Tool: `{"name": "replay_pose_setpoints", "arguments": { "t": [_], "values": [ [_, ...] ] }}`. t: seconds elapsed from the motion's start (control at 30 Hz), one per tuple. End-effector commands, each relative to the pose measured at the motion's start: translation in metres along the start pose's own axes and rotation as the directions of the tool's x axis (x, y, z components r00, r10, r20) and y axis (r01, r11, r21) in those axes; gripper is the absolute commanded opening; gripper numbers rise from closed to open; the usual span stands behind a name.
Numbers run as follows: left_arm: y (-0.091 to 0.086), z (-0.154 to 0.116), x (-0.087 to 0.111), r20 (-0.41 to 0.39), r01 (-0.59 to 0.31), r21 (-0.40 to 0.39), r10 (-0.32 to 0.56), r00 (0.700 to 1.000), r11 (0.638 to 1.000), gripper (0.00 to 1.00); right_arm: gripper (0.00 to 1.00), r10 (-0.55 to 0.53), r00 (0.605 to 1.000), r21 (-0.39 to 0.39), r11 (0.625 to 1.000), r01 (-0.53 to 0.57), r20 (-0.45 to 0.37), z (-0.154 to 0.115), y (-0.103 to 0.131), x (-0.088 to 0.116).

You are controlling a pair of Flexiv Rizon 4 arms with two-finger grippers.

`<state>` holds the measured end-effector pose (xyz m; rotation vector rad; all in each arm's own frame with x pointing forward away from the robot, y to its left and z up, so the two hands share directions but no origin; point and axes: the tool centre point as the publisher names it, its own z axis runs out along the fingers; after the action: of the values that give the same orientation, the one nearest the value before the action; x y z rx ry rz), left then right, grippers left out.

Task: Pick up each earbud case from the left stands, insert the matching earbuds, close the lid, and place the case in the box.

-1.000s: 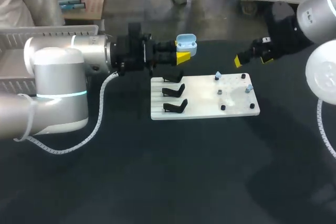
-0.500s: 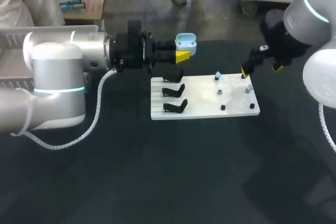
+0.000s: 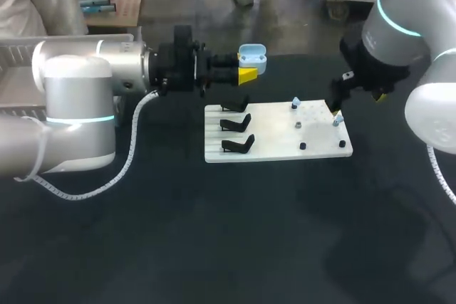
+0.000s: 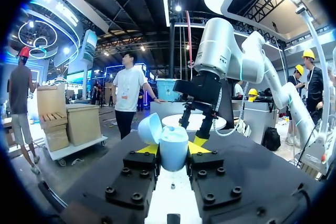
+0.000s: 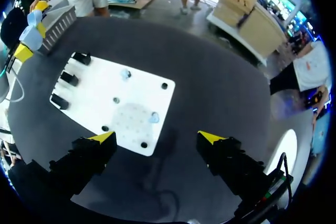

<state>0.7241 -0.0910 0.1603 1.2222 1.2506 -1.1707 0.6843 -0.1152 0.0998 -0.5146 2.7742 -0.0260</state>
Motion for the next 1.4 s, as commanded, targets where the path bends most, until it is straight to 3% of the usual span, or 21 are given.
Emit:
{"name": "replay_pose_setpoints", "arguments": {
  "t": [0.03,0.23,0.53,0.67,0.93,1.23,1.4],
  "values": [
    [0.001,0.001,0.0,0.002,-0.001,0.001,0.001,1.0,1.0,0.0,1.0,0.002,1.0,0.045,0.999,-0.002,0.005,0.0,0.003,0.002],
    [0.001,0.001,0.0,0.002,-0.001,0.001,0.001,1.0,1.0,0.0,1.0,0.002,1.0,0.045,0.999,-0.002,0.005,0.0,0.003,0.002],
    [0.001,0.001,0.0,0.002,-0.001,0.001,0.001,1.0,1.0,0.0,1.0,-0.056,0.997,-0.003,0.998,0.056,-0.047,0.016,0.016,0.003],
    [0.001,0.001,0.0,0.002,-0.001,0.001,0.001,1.0,1.0,0.0,1.0,-0.091,0.992,0.019,0.995,0.093,-0.086,0.029,0.02,0.005],
    [0.001,0.001,0.0,0.002,-0.001,0.001,0.001,1.0,1.0,0.0,1.0,-0.086,0.991,0.009,0.996,0.087,-0.103,0.054,0.018,0.005],
    [0.001,0.001,0.0,0.002,-0.001,0.001,0.001,1.0,1.0,0.0,1.0,-0.073,0.992,-0.003,0.997,0.073,-0.107,0.062,0.012,0.004],
    [0.001,0.001,0.0,0.002,-0.001,0.001,0.001,1.0,1.0,0.0,0.85,-0.068,0.992,-0.01,0.998,0.068,-0.108,0.062,0.009,0.002]
  ]
}}
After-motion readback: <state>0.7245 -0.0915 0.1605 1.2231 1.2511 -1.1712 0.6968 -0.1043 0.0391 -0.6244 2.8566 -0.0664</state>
